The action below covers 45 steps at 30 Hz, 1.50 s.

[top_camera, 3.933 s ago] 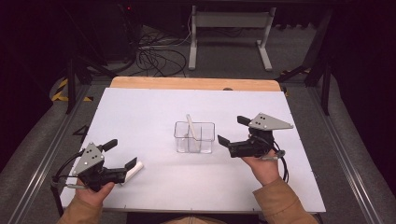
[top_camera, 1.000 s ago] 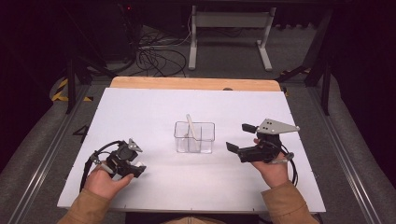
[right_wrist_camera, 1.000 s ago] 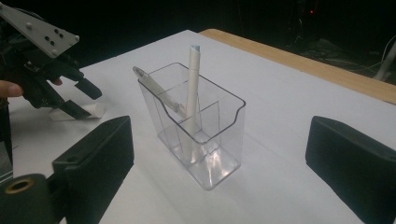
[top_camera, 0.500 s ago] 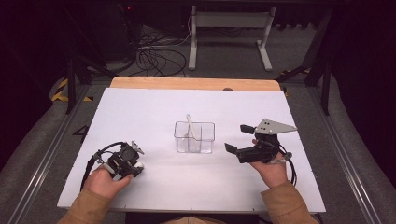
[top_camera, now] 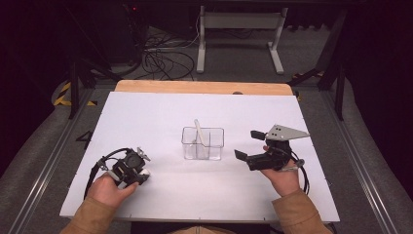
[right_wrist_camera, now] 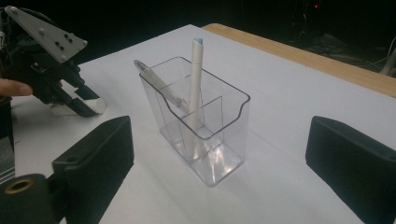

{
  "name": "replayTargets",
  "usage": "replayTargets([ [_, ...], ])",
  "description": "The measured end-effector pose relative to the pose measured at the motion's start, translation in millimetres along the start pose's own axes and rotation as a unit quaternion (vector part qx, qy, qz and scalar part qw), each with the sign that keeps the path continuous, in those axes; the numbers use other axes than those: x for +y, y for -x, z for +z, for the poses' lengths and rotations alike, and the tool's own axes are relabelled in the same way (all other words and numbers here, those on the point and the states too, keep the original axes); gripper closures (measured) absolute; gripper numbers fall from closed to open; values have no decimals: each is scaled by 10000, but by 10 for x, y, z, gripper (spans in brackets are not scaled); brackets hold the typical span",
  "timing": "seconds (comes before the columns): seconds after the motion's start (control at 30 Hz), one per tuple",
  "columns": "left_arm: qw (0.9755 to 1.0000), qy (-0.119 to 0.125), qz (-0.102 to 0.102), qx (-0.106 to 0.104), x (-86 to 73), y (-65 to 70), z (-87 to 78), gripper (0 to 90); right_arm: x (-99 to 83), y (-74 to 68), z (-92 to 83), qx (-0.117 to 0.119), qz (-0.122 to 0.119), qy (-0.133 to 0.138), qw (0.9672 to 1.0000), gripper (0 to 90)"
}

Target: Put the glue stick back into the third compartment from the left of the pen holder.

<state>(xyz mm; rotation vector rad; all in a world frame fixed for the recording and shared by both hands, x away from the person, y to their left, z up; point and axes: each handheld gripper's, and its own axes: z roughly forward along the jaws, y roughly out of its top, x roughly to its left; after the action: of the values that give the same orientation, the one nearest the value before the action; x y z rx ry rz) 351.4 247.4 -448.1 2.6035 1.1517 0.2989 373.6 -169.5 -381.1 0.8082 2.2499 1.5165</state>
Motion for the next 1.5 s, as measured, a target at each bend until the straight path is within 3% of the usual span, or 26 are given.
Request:
replayTargets([
  [0.33, 9998, 166, 11, 76, 3, 37, -100, 670, 0, 2, -9, -13, 1, 8, 10000, 83],
  [0.7, 9969, 773, 118, -6, -14, 38, -334, 671, 0, 4, -17, -16, 9, 25, 10000, 82],
  [1.07, 9894, 1438, 119, -165, -6, 20, -559, 671, -13, 8, -22, -31, 23, 3, 10000, 81],
  [1.27, 9839, 1768, 90, -258, -3, -1, -655, 671, -23, 12, -22, -38, 33, -17, 10000, 81],
  [1.5, 9750, 2198, 114, -319, 5, 4, -754, 670, -31, 22, -25, -44, 43, -15, 10000, 78],
])
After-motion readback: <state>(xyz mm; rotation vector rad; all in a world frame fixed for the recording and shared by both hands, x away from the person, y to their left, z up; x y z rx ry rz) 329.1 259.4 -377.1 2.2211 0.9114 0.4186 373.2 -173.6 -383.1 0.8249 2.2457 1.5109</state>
